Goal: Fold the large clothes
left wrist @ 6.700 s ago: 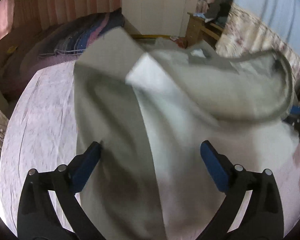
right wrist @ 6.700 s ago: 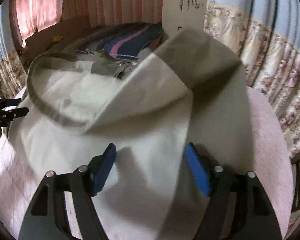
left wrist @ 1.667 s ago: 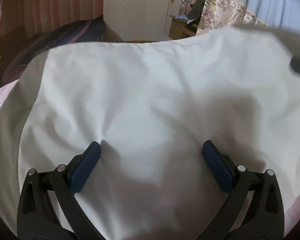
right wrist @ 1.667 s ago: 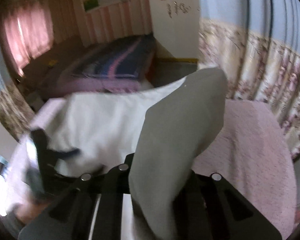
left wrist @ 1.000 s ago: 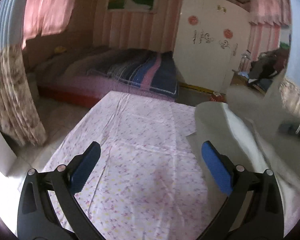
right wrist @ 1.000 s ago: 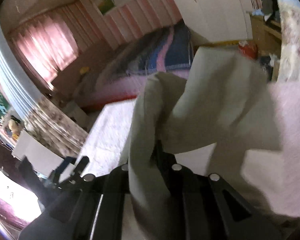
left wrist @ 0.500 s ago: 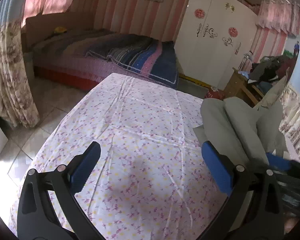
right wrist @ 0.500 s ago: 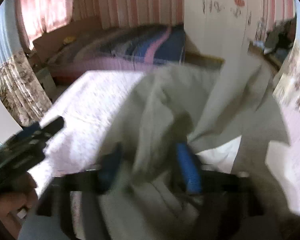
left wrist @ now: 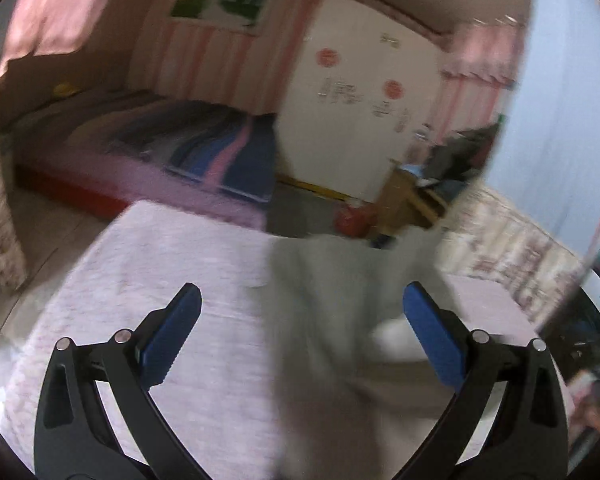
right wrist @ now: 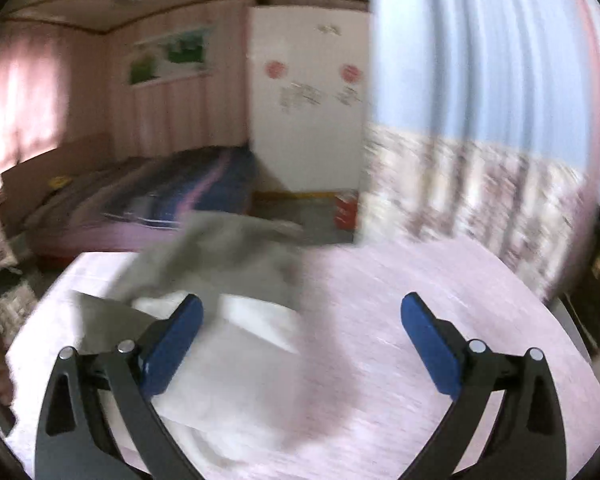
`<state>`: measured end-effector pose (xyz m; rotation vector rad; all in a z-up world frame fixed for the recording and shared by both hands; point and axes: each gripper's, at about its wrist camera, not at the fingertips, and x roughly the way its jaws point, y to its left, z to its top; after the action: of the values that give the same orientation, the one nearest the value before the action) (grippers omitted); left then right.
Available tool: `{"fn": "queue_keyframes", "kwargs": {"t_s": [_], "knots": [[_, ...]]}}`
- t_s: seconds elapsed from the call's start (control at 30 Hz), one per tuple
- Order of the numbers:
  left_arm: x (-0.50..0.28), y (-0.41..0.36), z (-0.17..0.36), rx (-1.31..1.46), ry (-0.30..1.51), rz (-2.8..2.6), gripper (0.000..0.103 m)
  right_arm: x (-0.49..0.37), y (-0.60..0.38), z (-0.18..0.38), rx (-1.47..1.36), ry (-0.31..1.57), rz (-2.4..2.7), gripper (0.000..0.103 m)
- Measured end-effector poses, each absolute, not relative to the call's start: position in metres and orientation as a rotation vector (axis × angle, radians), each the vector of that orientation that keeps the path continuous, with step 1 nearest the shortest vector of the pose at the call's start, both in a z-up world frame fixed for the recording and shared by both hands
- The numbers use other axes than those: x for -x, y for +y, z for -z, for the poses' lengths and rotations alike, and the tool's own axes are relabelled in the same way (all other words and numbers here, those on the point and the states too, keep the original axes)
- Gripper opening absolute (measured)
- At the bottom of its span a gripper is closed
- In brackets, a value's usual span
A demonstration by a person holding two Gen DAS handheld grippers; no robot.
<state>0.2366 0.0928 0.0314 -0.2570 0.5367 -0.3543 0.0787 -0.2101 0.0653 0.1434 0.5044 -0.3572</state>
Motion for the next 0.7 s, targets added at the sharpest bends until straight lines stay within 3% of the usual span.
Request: {"fn": "queue_keyframes", "kwargs": {"t_s": [0.17,0.37,0.4,0.43,0.5,0.53,0.7], "knots": [[-0.204,0.004,-0.045,0.092,0.53,0.446,0.1,-0.056,-0.246,-0.04,-0.233,0.525,0.41,0.099],[-0.221,-0.054,-0.01,-0.018,0.608,0.423,0.098,-0.043,-0.242,-0.021,-0.221,0.543,0.353,0.099],[-0.222,-0.056,-0.003,-0.043,0.611,0.426,0.08,-0.045,-0.24,-0.02,-0.218,0.544,0.344,0.099],[-0.222,-0.058,0.003,-0.066,0.626,0.439,0.042,-0.044,-0.238,-0.018,-0.217,0.544,0.332,0.099],[-0.219,-0.051,0.013,-0.086,0.648,0.456,0.021,-0.044,-0.234,-0.017,-0.214,0.543,0.32,0.099],[-0.215,-0.044,0.014,-0.088,0.636,0.462,0.012,-0.045,-0.232,-0.016,-0.216,0.546,0.312,0.099],[-0.189,-0.004,-0.005,-0.154,0.547,0.425,0.008,-0.054,-0.219,-0.016,-0.219,0.546,0.256,0.099]]}}
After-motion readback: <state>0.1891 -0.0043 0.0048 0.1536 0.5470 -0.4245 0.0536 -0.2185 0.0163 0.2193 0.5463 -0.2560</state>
